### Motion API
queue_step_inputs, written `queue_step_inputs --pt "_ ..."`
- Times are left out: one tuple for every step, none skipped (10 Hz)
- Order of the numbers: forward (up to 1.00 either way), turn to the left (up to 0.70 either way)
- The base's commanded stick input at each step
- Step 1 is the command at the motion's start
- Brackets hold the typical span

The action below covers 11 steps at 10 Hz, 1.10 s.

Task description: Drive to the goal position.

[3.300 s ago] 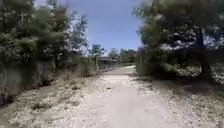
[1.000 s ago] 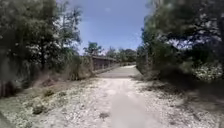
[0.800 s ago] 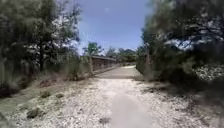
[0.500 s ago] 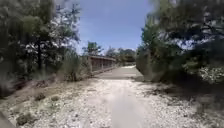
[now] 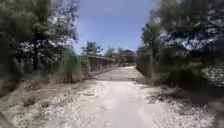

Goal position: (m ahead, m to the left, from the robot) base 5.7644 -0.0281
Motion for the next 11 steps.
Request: queue_step_inputs --pt "0.50 0.00" --pt "0.50 0.00" --pt "0.50 0.00" --pt "0.50 0.00" --pt "0.50 0.00" --pt "0.50 0.00" --pt "0.50 0.00" --pt "0.50 0.00" --pt "0.50 0.00" --pt "0.50 0.00" --pt "0.50 0.00"
